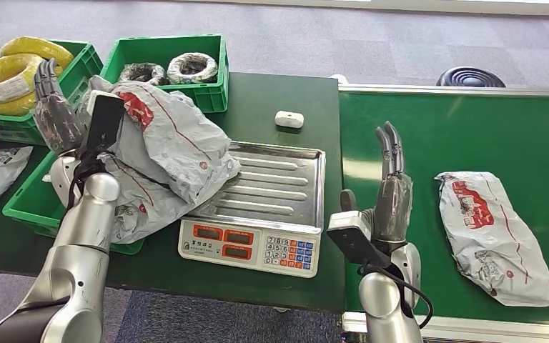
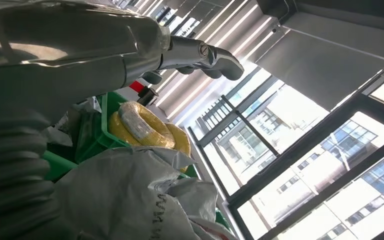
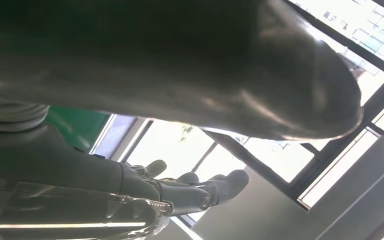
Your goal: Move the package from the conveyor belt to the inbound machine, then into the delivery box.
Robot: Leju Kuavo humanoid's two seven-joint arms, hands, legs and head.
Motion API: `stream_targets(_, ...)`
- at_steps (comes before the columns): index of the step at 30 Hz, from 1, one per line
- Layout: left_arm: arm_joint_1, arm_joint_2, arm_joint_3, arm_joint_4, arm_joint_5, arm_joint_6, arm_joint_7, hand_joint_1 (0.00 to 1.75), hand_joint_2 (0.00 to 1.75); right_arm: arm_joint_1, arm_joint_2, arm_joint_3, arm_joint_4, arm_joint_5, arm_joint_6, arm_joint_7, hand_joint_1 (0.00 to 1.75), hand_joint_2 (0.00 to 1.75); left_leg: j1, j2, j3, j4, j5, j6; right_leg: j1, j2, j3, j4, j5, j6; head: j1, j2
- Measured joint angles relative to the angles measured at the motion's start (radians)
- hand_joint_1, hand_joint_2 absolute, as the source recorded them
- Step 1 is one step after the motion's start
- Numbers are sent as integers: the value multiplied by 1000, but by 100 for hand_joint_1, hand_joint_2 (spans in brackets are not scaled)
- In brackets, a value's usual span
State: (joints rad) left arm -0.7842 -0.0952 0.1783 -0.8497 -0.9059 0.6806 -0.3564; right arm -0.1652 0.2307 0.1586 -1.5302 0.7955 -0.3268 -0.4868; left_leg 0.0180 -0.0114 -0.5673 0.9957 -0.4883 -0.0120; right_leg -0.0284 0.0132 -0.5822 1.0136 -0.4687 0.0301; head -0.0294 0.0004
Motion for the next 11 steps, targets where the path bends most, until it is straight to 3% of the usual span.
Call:
stream_targets(4, 37, -26, -23, -96, 111, 6, -89, 0, 0, 0, -2, 1, 5, -2, -27, 0, 0, 0, 0, 0, 0, 0, 0, 0, 0, 0, 0, 0, 0, 0, 0, 0)
stream_targets(11, 123, -80, -88, -385, 275, 10, -189, 0, 0, 2, -4, -2, 6, -32, -112, -13, 0, 0, 0, 0, 0, 0, 0, 0, 0, 0, 0, 0, 0, 0, 0, 0)
